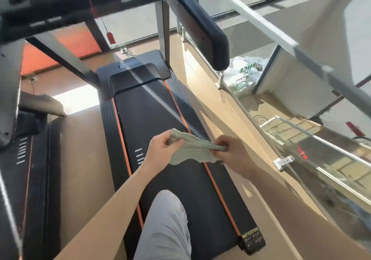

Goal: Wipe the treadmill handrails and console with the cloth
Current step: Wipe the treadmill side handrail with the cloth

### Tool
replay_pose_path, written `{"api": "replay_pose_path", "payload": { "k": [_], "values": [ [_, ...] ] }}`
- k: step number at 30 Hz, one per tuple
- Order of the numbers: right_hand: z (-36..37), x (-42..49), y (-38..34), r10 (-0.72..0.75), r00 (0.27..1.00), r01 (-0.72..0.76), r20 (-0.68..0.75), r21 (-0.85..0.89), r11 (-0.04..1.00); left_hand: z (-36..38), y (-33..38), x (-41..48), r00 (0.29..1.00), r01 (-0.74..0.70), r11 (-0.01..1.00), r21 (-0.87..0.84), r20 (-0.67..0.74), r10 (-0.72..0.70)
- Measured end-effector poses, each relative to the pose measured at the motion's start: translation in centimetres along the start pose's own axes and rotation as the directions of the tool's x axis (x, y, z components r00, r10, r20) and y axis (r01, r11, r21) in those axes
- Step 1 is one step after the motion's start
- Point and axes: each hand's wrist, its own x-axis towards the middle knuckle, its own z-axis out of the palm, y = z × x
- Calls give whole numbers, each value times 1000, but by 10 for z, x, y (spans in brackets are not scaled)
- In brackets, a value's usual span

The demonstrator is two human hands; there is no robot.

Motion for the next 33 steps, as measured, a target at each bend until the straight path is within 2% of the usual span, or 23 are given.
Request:
{"api": "replay_pose_path", "payload": {
  "k": [3, 7, 12, 16, 17, 18, 20, 22, 26, 29, 33],
  "values": [
    [-17, 39, -56, 71, 990, -53, -121, 142, 988, -33, 36, 57, 999, -30, 991, 129, -38, 36],
    [-42, 97, -108, 39, 910, -2, -412, 88, 996, -49, 99, 132, 987, -54, 969, 240, -135, 89],
    [-87, 163, -154, 102, 771, -25, -629, 130, 991, -22, 161, 217, 975, 66, 993, 98, -217, -44],
    [-114, 219, -158, 129, 659, 0, -741, 172, 985, 15, 175, 279, 947, 189, 978, -88, -248, -205],
    [-117, 234, -152, 124, 677, 15, -726, 181, 983, 24, 171, 294, 939, 209, 970, -124, -252, -235],
    [-116, 248, -141, 104, 725, 26, -680, 179, 984, 34, 164, 308, 934, 224, 961, -163, -244, -260],
    [-109, 268, -121, 57, 861, 30, -505, 163, 986, 53, 158, 320, 934, 258, 933, -250, -182, -308],
    [-101, 271, -105, 48, 931, 1, -363, 134, 991, 65, 156, 315, 932, 265, 915, -304, -161, -324],
    [-102, 267, -94, -68, 940, 91, -336, 53, 994, 74, 150, 309, 932, 284, 879, -383, -106, -347],
    [-100, 268, -95, -38, 921, 11, -387, -72, 997, 74, 153, 311, 919, 331, 856, -396, -73, -388],
    [-91, 262, -95, -42, 900, -41, -433, -180, 983, 70, 162, 310, 908, 398, 794, -459, 76, -412]
  ]
}}
